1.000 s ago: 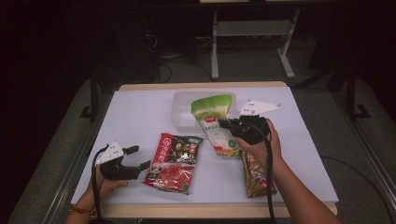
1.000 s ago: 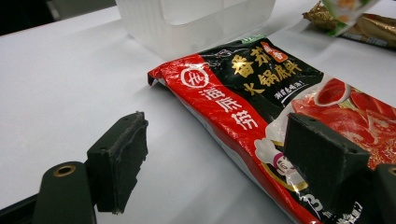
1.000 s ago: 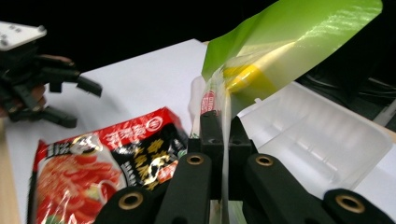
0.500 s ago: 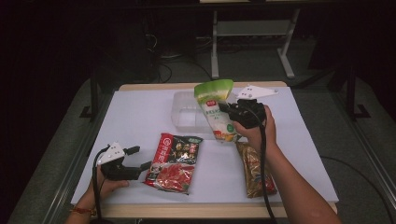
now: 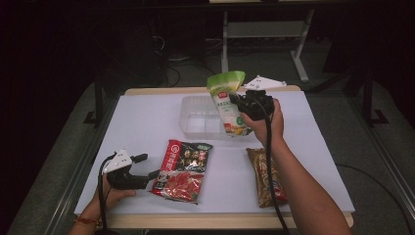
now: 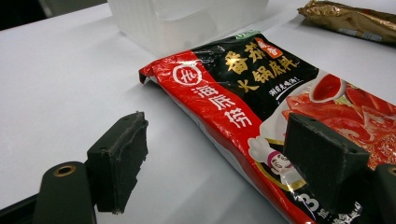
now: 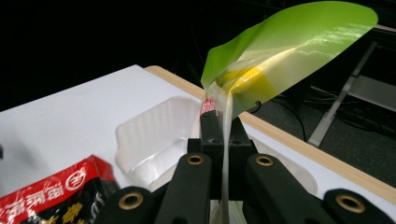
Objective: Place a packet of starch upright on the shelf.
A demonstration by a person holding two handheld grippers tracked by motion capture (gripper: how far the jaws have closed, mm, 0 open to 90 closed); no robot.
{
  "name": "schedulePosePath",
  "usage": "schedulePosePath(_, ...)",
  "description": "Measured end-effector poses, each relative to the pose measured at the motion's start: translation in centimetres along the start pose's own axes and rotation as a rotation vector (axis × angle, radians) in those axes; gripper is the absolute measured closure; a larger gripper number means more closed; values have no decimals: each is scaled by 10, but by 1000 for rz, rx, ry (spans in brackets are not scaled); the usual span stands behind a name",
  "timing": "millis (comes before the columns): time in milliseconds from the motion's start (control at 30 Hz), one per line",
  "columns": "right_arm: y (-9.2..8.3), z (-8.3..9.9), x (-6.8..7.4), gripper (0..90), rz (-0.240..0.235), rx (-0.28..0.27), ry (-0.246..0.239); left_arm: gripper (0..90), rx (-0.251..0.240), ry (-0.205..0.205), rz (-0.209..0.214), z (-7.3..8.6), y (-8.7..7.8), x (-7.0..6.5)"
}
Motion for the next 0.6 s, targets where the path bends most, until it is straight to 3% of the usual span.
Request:
schedulePosePath(133,5,-5,-6,898,19,1,-9,207,1,0,2,0,0,-1)
schedulePosePath(600,36,-17,-44,898,132,-4,48,207,-9,-16,15,-1,-1,1)
Point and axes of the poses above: each handheld gripper's, and its own axes: y roughly forward along the jaws, z roughly out of its underside, x roughly to its left, the point moved 8 cm from there along y, roughly forward along the jaws, and after that the axes turned 14 degrees about -z, right-handed, at the moved point
